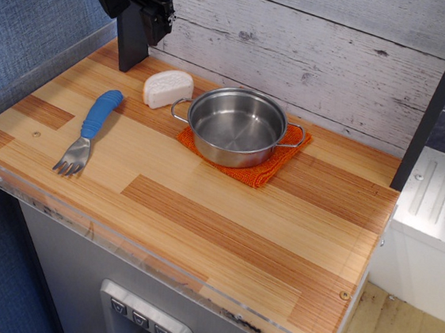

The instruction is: Move the sushi to the right of the pot

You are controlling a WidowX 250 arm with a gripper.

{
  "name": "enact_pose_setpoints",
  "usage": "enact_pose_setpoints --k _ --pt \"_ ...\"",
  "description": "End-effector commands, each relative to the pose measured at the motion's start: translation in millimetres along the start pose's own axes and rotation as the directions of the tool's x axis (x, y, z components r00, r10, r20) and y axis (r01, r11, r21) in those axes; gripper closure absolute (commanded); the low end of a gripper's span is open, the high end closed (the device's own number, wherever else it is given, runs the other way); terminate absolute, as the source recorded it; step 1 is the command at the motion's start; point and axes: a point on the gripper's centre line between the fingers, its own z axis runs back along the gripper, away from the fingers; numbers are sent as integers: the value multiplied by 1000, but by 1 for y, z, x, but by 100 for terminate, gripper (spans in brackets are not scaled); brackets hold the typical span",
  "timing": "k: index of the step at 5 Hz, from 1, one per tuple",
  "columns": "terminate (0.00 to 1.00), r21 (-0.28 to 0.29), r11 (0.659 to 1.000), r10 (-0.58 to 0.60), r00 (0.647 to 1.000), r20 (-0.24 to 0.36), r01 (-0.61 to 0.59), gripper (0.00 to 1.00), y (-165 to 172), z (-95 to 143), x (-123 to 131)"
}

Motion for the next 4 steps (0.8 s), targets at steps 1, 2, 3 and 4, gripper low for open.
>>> enact_pose_setpoints --k 1,2,3,4 --pt "0 0 1000 0 1000 0 0 0 0 0 0" --pt "0 -29 997 -71 997 -6 71 0 3 -5 7" --pt "0 -71 986 -154 987 -40 151 0 2 -9 10" --pt "0 -108 967 -241 968 -70 232 0 0 -18 12"
